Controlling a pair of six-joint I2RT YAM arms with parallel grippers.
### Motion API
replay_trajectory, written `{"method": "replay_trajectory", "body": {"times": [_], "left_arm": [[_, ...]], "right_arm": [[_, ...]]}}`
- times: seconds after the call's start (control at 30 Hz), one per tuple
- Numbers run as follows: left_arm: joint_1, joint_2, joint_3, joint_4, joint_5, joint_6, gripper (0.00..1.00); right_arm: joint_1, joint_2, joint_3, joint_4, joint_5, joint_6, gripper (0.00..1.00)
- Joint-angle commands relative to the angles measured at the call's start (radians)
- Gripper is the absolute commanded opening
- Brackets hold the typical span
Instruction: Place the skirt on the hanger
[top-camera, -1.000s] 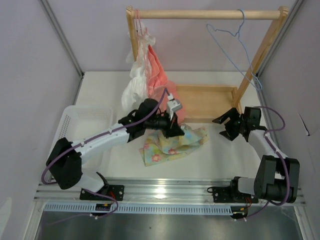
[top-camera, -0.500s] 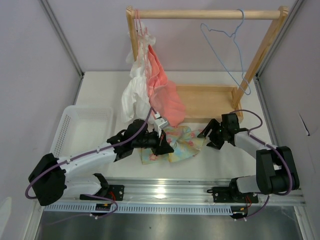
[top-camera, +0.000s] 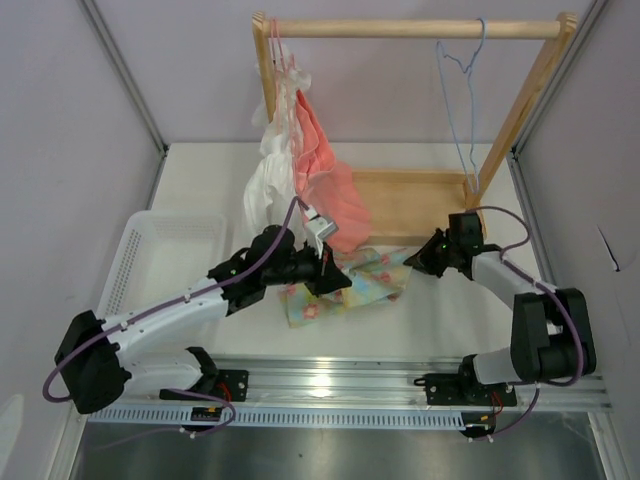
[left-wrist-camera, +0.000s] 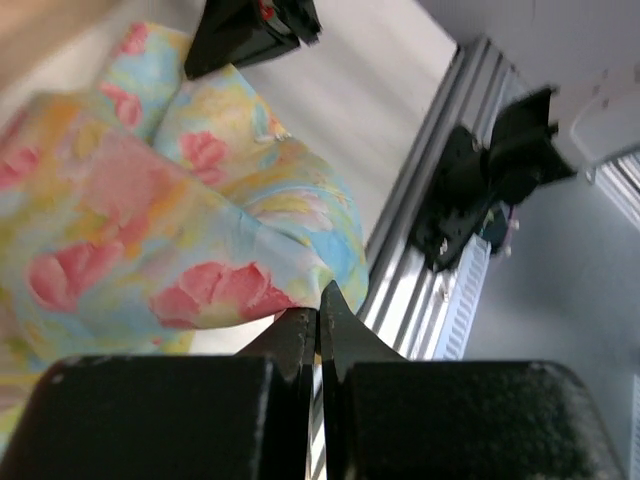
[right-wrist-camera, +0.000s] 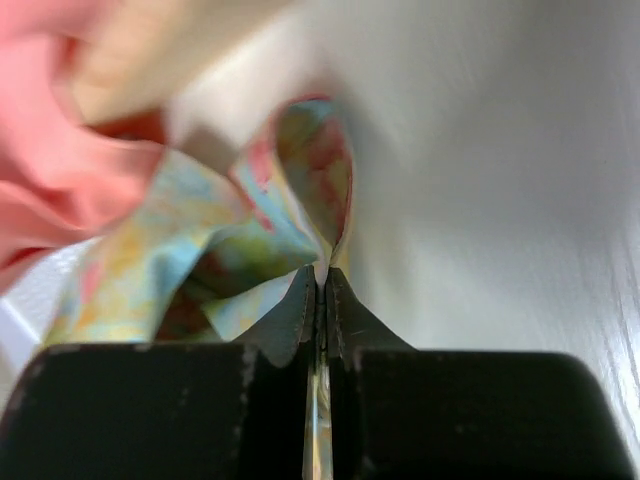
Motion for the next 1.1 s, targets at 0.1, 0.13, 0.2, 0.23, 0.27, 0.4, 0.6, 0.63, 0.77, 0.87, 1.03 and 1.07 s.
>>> {"method": "replay_trajectory", "body": {"times": [0.1,0.13,0.2,0.23,0.27,0.4,0.6,0.63,0.77,0.87,1.03,1.07], "left_arm": [[0.02,0.12,0.365,-0.102,-0.182,0.012,0.0],[0.047,0.151,0.399,-0.11,-0.191,0.01,0.0],[0.073,0.216,0.569,-0.148,-0.216,-0.002,0.0],[0.101,0.281,0.606,-0.153,-0.222,-0.005,0.0],[0.115,0.315,0.739,-0.167,-0.233,-0.016,0.0],[0.182,0.467,1.002,-0.205,-0.245,-0.049,0.0],[0.248,0.58,1.216,-0.257,-0.24,-0.069,0.0],[0.248,0.569,1.209,-0.254,-0.246,-0.063,0.0],[0.25,0.492,0.956,-0.179,-0.256,-0.076,0.0],[0.248,0.428,0.751,-0.109,-0.269,-0.094,0.0],[0.248,0.399,0.552,-0.101,-0.263,-0.143,0.0],[0.248,0.397,0.527,-0.09,-0.26,-0.157,0.0]], "right_arm": [[-0.204,-0.266,0.262,-0.165,0.031,-0.023,0.0],[-0.232,-0.272,0.305,-0.194,0.031,-0.026,0.0],[-0.291,-0.252,0.44,-0.214,0.025,-0.029,0.0],[-0.305,-0.234,0.484,-0.223,0.012,-0.023,0.0],[-0.324,-0.197,0.562,-0.225,0.002,-0.011,0.0],[-0.339,-0.113,0.72,-0.197,0.005,0.017,0.0],[-0.345,-0.065,0.834,-0.182,0.017,0.023,0.0],[-0.345,-0.068,0.836,-0.177,0.032,0.017,0.0],[-0.345,-0.07,0.841,-0.208,0.046,-0.02,0.0],[-0.345,-0.118,0.725,-0.157,0.049,-0.025,0.0],[-0.345,-0.154,0.608,-0.187,0.072,-0.063,0.0],[-0.345,-0.172,0.542,-0.176,0.067,-0.052,0.0]]}}
